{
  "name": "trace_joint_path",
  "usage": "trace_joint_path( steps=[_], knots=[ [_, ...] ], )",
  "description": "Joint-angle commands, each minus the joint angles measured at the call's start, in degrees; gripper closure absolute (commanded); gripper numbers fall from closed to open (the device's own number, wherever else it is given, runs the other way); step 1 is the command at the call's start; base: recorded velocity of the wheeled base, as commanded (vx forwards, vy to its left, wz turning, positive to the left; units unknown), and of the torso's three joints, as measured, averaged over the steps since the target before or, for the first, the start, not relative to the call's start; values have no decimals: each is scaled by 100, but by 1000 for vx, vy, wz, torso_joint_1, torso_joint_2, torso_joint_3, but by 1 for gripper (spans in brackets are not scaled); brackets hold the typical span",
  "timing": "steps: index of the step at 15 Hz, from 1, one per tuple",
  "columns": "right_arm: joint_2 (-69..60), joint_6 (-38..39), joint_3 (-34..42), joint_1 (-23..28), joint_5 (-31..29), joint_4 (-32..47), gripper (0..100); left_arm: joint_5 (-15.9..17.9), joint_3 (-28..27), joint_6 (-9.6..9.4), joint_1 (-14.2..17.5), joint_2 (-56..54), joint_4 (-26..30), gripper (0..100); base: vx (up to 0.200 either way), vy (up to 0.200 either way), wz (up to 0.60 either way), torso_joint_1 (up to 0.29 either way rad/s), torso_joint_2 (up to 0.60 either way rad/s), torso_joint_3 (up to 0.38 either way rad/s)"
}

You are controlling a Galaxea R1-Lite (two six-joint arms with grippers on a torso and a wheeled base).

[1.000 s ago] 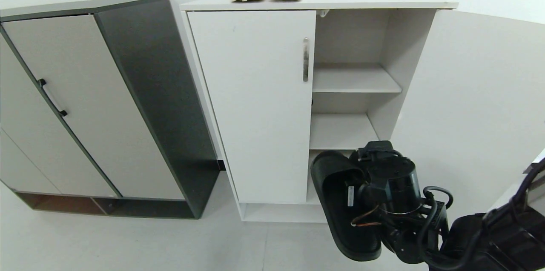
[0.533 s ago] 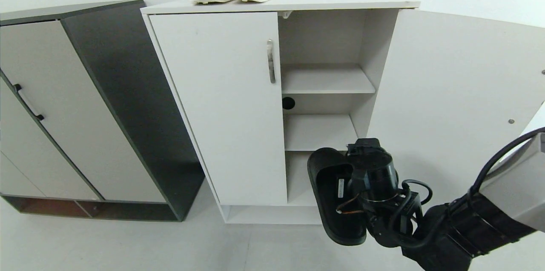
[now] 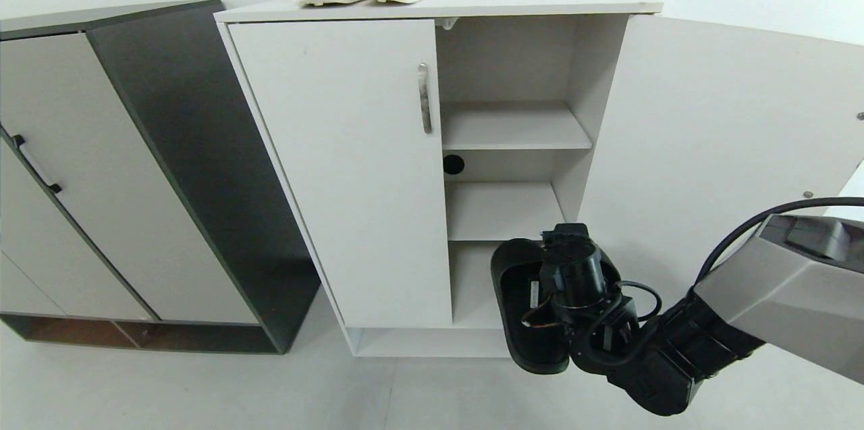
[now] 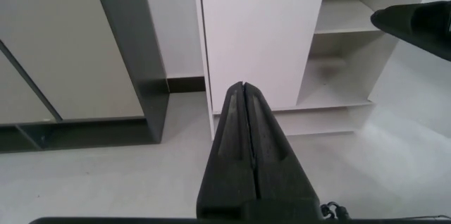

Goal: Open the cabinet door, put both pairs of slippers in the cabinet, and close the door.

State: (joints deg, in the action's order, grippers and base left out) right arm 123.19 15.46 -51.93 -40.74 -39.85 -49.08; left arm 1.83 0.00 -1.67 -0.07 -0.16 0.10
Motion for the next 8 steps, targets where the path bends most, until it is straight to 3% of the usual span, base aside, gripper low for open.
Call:
trace_joint_path(
  steps=[1, 8],
  knots=[
    [74, -25, -63, 5, 4, 4, 100, 2, 0, 0, -1, 16, -1, 100, 0, 0, 0, 0, 0, 0],
    [505, -131, -564, -109, -5, -32, 100, 11, 0, 0, -1, 16, -1, 100, 0, 0, 0, -1, 4, -163]
  ],
)
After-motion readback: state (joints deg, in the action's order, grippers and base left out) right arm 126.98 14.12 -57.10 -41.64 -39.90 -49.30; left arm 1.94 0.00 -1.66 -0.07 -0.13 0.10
